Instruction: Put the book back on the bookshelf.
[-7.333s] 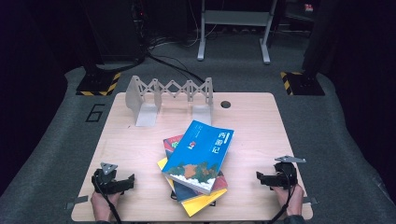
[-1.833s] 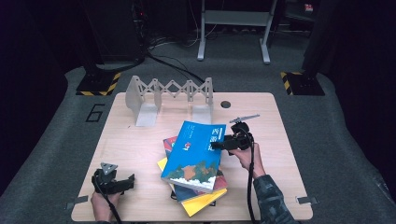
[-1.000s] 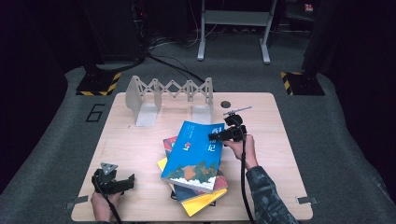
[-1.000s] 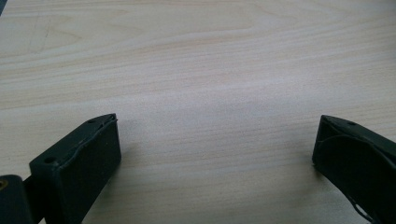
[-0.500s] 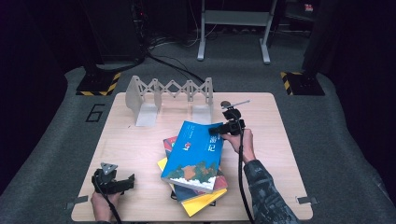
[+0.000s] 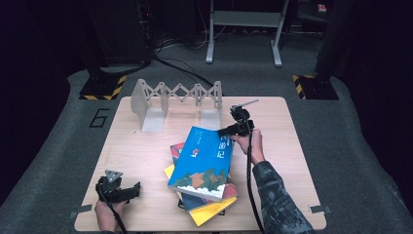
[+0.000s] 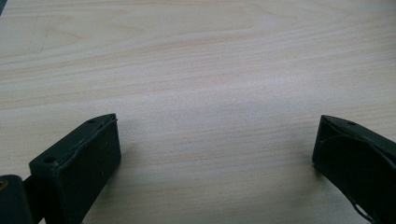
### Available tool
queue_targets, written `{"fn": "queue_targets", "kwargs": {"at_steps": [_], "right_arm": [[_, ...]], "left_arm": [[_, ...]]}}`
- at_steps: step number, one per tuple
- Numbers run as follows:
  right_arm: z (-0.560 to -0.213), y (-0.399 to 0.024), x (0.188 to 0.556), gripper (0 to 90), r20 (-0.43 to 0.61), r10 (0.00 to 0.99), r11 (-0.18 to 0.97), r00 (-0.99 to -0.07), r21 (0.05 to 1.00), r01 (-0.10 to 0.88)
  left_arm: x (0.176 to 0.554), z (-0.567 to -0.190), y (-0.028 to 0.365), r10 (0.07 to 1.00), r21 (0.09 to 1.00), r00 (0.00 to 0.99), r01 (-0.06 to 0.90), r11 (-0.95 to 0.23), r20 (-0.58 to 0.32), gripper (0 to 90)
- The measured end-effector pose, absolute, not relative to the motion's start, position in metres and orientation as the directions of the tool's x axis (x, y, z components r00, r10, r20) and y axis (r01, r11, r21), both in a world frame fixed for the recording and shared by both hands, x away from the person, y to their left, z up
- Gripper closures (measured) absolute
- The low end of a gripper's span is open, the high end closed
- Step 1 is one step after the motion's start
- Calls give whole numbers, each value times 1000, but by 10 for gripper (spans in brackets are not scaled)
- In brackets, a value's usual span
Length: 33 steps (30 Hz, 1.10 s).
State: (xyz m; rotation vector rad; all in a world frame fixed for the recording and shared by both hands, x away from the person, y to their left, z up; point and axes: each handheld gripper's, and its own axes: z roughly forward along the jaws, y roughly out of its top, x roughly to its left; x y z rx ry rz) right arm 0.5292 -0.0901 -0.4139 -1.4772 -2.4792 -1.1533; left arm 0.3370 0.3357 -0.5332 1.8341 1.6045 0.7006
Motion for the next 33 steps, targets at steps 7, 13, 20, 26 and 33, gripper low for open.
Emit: {"fn": "queue_targets", "kwargs": {"at_steps": [7,13,20,26,33], "right_arm": [[-405,-84,526,759,332,755,303,-566,588,750],[-393,-79,518,771,282,750,328,-598,627,707],[-381,-73,508,775,226,741,353,-633,670,653],[-375,-67,502,777,178,732,382,-658,692,612],[-368,-60,495,780,116,729,415,-675,710,570]], "left_arm": [[337,-533,336,991,731,131,677,-92,4,8],[337,-533,336,991,730,131,678,-92,3,8],[337,-533,336,992,729,130,679,-91,3,7],[338,-533,335,992,727,129,681,-90,2,7],[340,-533,335,991,728,133,679,-93,2,7]]}}
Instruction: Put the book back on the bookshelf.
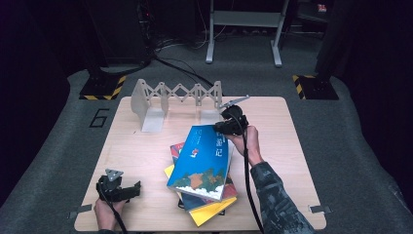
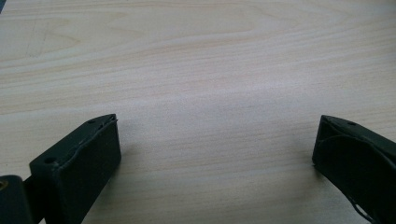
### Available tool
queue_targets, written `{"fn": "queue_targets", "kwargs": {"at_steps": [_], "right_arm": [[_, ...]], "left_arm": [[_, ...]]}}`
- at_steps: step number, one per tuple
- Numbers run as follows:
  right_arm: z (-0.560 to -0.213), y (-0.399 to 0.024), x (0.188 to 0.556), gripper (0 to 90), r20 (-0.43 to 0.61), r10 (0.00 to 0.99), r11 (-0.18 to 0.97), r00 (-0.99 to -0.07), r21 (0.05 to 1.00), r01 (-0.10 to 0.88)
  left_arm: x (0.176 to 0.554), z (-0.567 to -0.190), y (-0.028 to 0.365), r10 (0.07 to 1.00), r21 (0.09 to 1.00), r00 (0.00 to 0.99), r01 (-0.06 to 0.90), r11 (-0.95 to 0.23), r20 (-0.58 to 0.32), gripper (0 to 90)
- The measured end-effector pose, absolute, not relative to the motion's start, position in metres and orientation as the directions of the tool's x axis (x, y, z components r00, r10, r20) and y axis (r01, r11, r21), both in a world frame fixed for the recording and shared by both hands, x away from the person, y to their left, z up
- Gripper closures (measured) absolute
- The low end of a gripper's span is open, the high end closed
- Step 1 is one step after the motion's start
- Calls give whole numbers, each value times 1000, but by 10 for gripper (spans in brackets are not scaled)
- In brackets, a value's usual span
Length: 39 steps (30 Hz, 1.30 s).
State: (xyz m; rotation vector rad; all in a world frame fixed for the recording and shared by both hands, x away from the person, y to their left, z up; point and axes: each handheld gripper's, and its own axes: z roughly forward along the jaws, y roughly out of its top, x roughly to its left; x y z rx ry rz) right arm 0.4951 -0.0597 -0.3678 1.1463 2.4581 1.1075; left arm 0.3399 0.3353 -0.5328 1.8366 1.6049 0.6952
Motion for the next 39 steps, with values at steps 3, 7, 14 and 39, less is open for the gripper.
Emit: {"fn": "queue_targets", "kwargs": {"at_steps": [3,7,14,39], "right_arm": [[-365,-57,492,780,89,730,427,-678,715,554],[-362,-54,489,780,59,723,445,-689,723,529],[-353,-51,483,779,12,719,464,-695,737,492],[-314,-40,477,784,-118,688,517,-716,772,369]], "left_arm": [[340,-533,335,991,730,132,678,-92,2,7],[340,-533,335,991,729,131,678,-92,3,7],[341,-533,334,992,728,127,680,-87,-1,5],[348,-528,330,987,701,158,706,-100,-19,22]]}}
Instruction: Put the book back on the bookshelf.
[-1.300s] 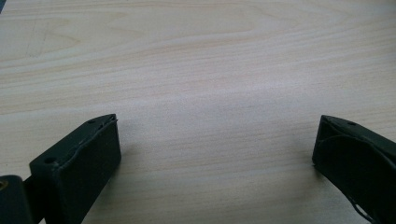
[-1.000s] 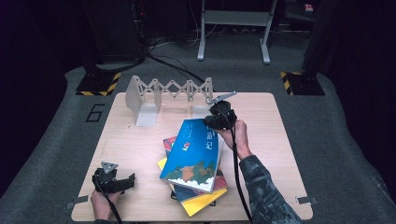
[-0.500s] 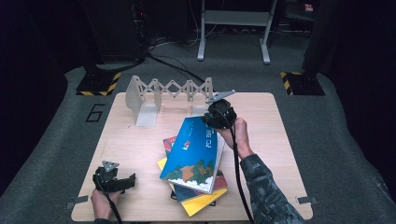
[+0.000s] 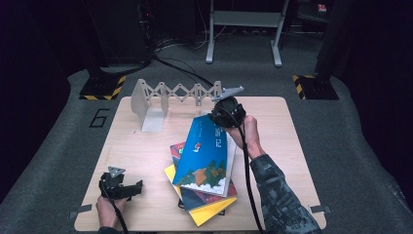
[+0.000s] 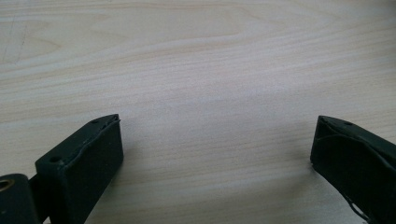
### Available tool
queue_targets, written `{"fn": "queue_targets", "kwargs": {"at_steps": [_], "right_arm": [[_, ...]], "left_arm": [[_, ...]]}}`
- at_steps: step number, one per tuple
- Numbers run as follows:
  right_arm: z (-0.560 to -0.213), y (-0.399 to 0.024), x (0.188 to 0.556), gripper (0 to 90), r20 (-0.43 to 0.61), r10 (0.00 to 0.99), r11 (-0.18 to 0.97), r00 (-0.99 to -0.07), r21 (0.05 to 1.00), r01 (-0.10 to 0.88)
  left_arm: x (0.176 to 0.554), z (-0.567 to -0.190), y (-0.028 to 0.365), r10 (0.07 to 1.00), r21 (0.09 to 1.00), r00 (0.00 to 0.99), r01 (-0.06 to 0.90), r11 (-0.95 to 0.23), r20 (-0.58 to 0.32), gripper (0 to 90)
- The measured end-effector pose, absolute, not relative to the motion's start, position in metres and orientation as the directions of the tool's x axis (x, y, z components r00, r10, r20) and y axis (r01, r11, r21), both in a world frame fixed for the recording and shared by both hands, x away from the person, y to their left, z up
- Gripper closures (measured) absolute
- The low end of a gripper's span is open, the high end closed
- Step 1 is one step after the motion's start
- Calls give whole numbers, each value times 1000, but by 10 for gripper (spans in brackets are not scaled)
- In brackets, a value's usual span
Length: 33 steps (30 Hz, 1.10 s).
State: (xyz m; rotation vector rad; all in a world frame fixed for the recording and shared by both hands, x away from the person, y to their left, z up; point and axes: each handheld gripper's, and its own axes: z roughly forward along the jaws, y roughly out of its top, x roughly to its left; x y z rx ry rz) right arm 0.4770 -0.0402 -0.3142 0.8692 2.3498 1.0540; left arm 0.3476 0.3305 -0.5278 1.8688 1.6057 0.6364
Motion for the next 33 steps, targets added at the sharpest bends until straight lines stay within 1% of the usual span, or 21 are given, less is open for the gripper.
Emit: {"fn": "queue_targets", "kwargs": {"at_steps": [6,12,13,14,16,17,23,25,31,33], "right_arm": [[-306,-33,472,785,-134,681,517,-720,784,343],[-300,-30,462,785,-151,682,513,-716,796,321],[-299,-30,461,785,-157,681,512,-715,801,311],[-298,-30,460,785,-148,681,512,-717,797,321],[-297,-29,458,785,-154,678,512,-718,800,312],[-296,-28,458,785,-159,678,516,-718,799,310],[-295,-27,453,784,-166,678,511,-716,807,296],[-294,-26,452,784,-173,674,517,-718,805,292],[-293,-26,449,784,-181,676,512,-714,812,280],[-292,-27,448,784,-196,660,529,-725,807,263]], "left_arm": [[349,-520,331,984,707,173,701,-91,-44,23],[356,-497,326,975,739,208,669,-79,-84,14],[358,-493,324,971,742,220,666,-80,-93,11],[360,-488,323,965,741,244,666,-91,-100,7],[364,-482,319,956,745,261,662,-80,-130,1],[368,-475,314,948,741,288,665,-94,-137,1],[381,-454,298,919,744,363,655,-133,-155,0],[387,-446,293,902,745,394,652,-139,-176,0],[400,-426,279,864,759,452,637,-137,-223,0],[404,-421,272,853,759,466,636,-139,-233,0]]}}
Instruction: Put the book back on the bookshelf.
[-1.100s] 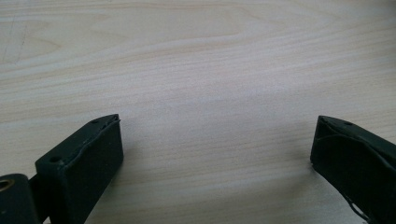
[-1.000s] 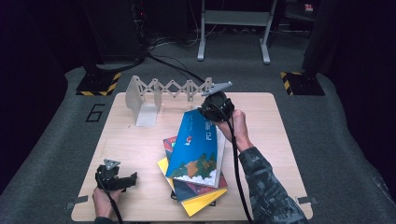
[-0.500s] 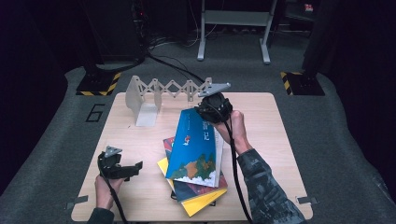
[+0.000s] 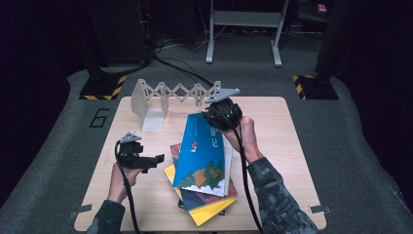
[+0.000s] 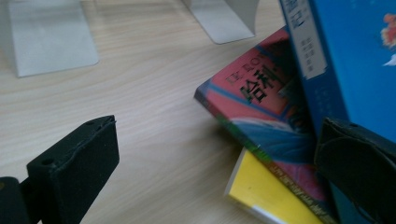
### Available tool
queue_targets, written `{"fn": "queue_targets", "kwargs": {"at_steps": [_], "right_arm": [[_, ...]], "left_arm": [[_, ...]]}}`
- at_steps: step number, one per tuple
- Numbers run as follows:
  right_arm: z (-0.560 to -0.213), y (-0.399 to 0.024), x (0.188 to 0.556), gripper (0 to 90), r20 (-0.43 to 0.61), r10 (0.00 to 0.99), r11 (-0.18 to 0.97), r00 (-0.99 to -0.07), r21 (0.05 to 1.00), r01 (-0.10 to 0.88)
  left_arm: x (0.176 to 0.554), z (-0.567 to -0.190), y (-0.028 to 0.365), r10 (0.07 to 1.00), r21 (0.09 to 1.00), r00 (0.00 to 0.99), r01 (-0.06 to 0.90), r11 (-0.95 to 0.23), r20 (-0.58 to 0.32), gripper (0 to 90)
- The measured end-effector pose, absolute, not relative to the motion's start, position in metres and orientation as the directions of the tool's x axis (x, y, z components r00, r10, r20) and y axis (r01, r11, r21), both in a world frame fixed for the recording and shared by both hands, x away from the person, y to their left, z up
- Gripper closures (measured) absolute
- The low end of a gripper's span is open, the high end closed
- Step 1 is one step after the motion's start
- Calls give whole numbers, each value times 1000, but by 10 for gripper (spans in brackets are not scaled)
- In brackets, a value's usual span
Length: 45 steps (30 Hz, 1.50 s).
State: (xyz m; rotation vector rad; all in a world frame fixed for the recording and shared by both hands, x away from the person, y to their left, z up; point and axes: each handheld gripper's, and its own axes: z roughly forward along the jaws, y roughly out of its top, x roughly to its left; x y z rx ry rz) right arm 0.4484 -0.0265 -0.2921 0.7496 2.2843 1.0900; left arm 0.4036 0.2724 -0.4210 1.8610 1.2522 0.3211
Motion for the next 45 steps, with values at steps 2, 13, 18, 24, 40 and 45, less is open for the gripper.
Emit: {"fn": "queue_targets", "kwargs": {"at_steps": [2,13,18,24,40,45], "right_arm": [[-291,-26,447,784,-202,658,529,-725,809,255],[-288,-24,440,784,-224,640,541,-735,811,224],[-288,-23,437,784,-219,642,534,-735,816,223],[-287,-22,435,784,-228,630,540,-743,815,208],[-285,-18,430,783,-250,601,545,-759,823,161],[-284,-16,429,783,-266,585,551,-766,824,134]], "left_arm": [[408,-416,267,842,754,488,637,-161,-232,0],[437,-402,241,776,741,559,645,-187,-291,0],[446,-400,232,760,740,576,644,-193,-303,0],[456,-399,222,735,741,599,640,-203,-316,0],[470,-402,211,657,741,642,645,-185,-395,0],[474,-406,212,596,741,668,649,-173,-446,2]]}}
